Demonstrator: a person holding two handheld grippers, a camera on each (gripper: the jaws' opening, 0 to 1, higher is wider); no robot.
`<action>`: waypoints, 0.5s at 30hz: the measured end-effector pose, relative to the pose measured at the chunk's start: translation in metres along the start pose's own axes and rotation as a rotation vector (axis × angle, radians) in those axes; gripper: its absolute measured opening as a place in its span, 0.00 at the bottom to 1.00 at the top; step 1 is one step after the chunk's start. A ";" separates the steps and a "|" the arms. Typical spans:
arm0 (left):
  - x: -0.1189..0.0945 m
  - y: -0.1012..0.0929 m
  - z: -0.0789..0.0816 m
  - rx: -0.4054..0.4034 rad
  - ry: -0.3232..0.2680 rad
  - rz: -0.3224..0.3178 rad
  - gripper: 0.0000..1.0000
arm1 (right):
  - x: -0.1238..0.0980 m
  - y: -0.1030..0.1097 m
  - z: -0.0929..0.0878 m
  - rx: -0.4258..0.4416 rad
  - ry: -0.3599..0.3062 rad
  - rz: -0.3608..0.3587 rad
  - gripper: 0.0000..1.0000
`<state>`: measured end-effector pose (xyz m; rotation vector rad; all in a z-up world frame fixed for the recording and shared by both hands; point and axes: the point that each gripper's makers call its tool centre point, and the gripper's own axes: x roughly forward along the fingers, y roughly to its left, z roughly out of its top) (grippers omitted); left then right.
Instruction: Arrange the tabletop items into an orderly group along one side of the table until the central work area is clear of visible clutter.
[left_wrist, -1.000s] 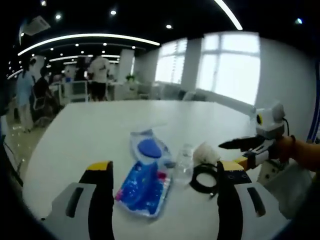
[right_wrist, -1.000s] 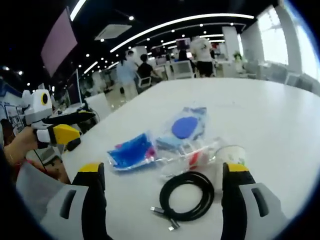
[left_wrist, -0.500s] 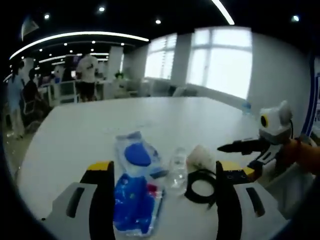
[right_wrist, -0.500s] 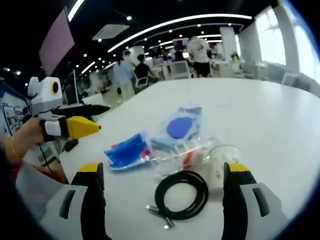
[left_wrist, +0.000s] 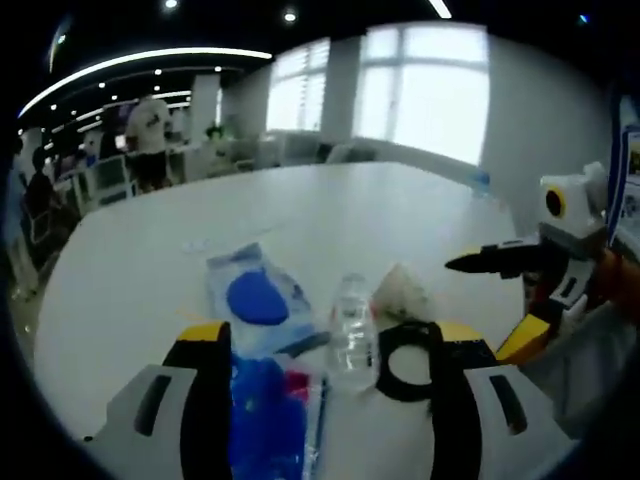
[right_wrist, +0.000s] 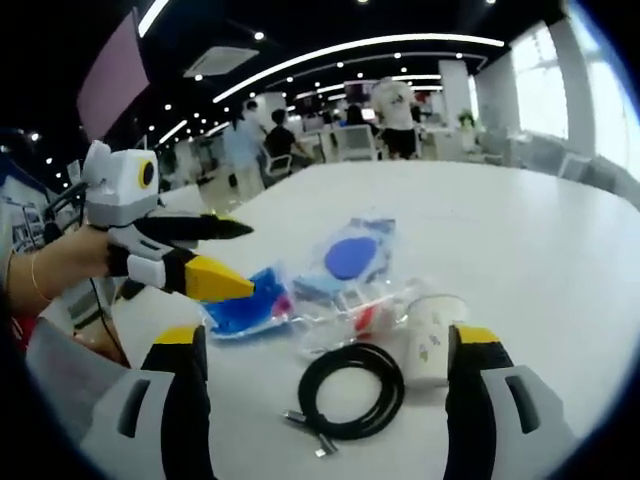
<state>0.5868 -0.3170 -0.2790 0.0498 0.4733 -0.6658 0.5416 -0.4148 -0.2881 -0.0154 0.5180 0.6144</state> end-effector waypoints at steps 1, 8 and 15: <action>0.002 -0.001 0.000 0.000 0.004 -0.007 0.77 | 0.000 0.000 0.000 -0.002 0.001 -0.001 0.99; 0.025 -0.003 -0.008 0.021 0.047 -0.021 0.77 | 0.001 -0.001 -0.003 -0.007 0.014 -0.003 0.99; 0.042 -0.008 -0.012 0.052 0.078 -0.038 0.75 | 0.001 -0.001 -0.004 -0.011 0.024 -0.003 0.99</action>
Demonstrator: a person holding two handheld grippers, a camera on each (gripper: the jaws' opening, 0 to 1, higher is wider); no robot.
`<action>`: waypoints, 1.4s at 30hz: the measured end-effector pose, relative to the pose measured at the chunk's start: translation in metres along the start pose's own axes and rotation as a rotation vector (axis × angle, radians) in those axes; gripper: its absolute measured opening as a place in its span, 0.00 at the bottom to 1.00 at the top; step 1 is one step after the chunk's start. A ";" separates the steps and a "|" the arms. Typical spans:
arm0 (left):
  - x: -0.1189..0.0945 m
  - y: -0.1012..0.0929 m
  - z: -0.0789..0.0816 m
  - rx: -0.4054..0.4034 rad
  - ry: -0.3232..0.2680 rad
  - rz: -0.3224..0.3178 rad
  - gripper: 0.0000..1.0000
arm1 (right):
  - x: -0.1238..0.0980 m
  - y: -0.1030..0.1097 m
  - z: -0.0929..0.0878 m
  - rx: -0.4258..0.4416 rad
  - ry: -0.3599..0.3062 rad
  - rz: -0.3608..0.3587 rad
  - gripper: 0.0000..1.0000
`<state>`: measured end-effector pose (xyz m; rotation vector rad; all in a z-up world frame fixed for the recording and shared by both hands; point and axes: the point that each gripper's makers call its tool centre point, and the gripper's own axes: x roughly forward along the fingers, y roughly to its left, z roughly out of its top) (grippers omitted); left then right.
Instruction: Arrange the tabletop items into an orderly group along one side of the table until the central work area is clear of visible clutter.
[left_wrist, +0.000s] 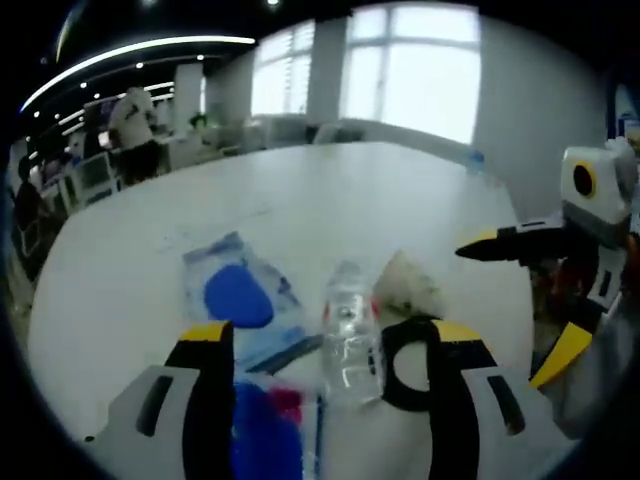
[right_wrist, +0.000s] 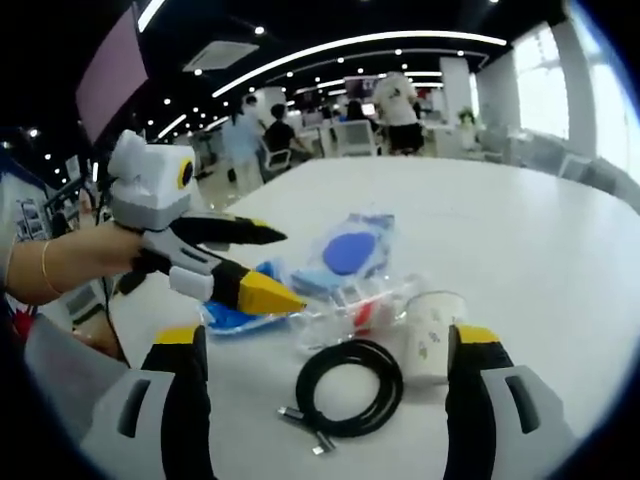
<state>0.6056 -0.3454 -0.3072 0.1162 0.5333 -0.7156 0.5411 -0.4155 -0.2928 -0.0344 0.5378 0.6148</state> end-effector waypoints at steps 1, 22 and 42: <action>0.002 0.000 0.000 0.005 0.003 -0.001 0.75 | 0.000 0.000 0.000 -0.002 0.002 0.000 0.99; 0.049 -0.006 -0.003 0.054 0.086 -0.053 0.67 | 0.003 0.002 -0.004 -0.034 0.029 -0.001 0.98; 0.082 -0.016 -0.005 0.041 0.255 -0.095 0.58 | 0.002 -0.006 0.000 -0.021 0.016 -0.023 0.98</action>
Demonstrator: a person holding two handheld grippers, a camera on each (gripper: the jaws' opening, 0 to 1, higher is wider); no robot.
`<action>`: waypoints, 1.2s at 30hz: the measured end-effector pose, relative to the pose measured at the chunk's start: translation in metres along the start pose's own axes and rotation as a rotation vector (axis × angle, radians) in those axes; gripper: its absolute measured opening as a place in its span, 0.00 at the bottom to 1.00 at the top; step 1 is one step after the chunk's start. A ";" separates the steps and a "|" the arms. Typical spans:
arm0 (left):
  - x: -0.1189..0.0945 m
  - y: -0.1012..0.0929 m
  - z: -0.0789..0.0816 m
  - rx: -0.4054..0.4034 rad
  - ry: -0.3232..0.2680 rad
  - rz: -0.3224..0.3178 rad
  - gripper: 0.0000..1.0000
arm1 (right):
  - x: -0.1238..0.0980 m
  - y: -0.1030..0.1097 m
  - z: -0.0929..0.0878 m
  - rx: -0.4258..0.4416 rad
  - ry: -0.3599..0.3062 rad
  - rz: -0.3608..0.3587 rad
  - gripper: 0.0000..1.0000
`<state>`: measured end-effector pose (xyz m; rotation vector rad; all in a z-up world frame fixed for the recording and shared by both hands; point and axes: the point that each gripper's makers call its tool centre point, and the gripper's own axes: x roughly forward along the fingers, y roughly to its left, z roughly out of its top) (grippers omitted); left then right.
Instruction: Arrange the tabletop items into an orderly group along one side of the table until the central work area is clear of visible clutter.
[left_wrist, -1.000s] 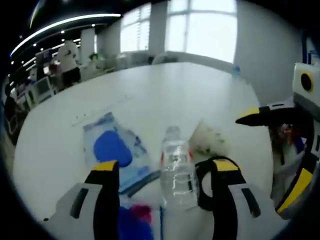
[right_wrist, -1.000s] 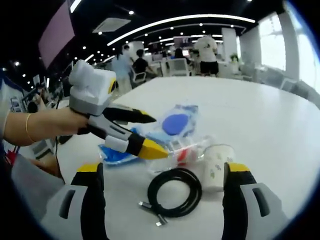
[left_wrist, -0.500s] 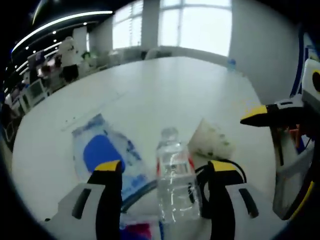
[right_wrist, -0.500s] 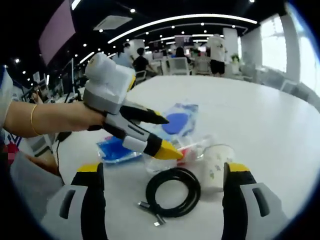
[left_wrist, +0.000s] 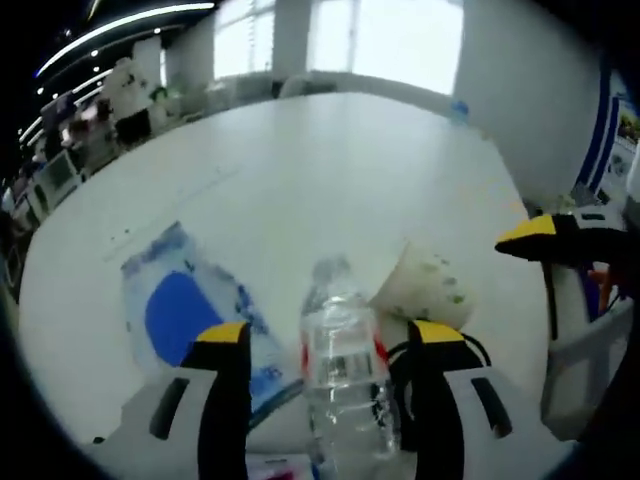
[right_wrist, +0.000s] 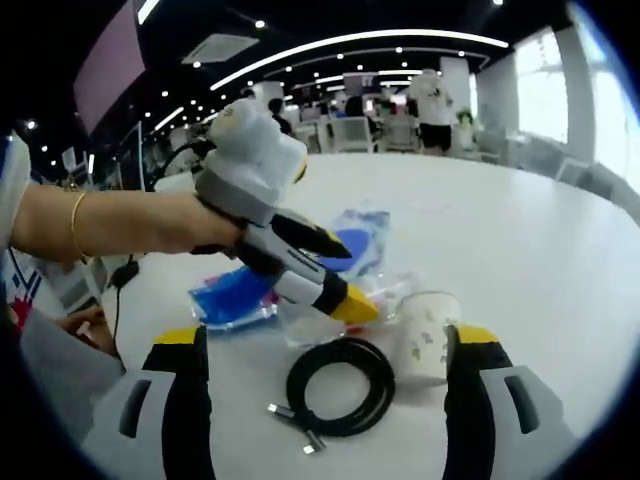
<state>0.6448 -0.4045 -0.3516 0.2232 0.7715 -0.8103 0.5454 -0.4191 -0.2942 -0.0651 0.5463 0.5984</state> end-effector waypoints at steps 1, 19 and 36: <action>0.001 -0.001 0.001 -0.004 0.004 -0.005 0.57 | 0.000 0.000 0.000 -0.002 0.002 0.000 0.98; 0.027 -0.006 -0.005 0.066 0.170 0.025 0.53 | -0.001 -0.008 -0.002 0.001 0.018 -0.029 0.98; 0.034 -0.009 -0.022 0.073 0.317 0.051 0.40 | -0.001 -0.008 -0.009 0.023 0.053 -0.021 0.98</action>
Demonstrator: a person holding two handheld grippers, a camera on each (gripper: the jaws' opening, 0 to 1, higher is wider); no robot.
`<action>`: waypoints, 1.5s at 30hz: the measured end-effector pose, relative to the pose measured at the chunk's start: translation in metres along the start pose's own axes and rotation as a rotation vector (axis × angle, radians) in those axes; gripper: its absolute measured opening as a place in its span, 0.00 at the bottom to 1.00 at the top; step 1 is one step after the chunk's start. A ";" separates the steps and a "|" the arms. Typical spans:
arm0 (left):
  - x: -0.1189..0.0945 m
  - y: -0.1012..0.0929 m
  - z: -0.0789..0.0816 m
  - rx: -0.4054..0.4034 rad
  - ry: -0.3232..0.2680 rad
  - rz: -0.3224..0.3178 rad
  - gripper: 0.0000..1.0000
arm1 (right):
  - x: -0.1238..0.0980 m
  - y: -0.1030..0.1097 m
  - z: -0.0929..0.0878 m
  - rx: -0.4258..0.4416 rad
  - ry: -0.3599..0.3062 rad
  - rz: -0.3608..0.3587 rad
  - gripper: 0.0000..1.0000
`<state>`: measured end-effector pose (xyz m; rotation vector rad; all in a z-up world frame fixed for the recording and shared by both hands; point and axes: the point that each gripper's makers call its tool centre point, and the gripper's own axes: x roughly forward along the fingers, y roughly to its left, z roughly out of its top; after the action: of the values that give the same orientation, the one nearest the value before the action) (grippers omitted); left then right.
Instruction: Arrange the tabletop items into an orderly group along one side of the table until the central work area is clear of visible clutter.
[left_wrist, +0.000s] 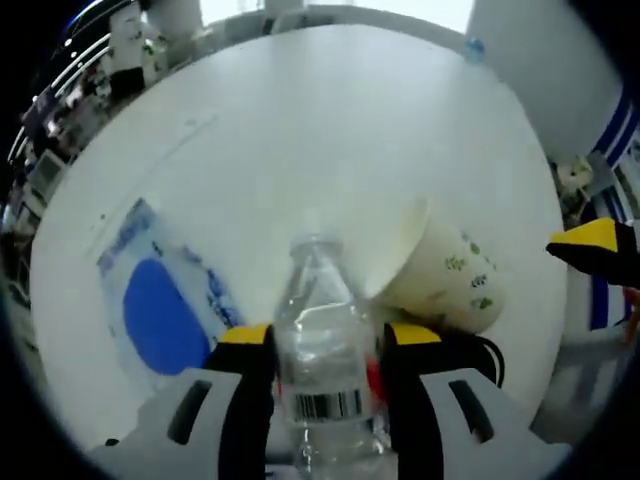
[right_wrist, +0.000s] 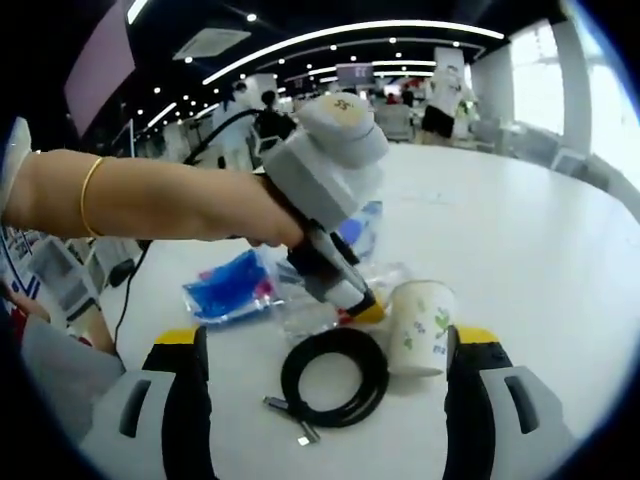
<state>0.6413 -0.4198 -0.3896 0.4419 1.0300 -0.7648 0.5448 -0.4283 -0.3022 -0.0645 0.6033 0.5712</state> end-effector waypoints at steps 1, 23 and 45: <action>0.001 0.000 0.000 0.013 0.004 0.003 0.40 | 0.000 -0.001 -0.001 0.002 0.004 -0.005 0.98; -0.005 0.006 -0.007 -0.182 0.004 -0.020 0.36 | 0.000 -0.003 -0.007 0.018 0.032 -0.004 0.98; -0.058 0.015 0.004 -0.183 -0.187 -0.032 0.35 | 0.002 0.011 -0.011 0.021 0.043 0.042 0.98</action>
<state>0.6383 -0.3920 -0.3368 0.1935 0.9233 -0.7191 0.5348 -0.4208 -0.3111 -0.0449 0.6538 0.6051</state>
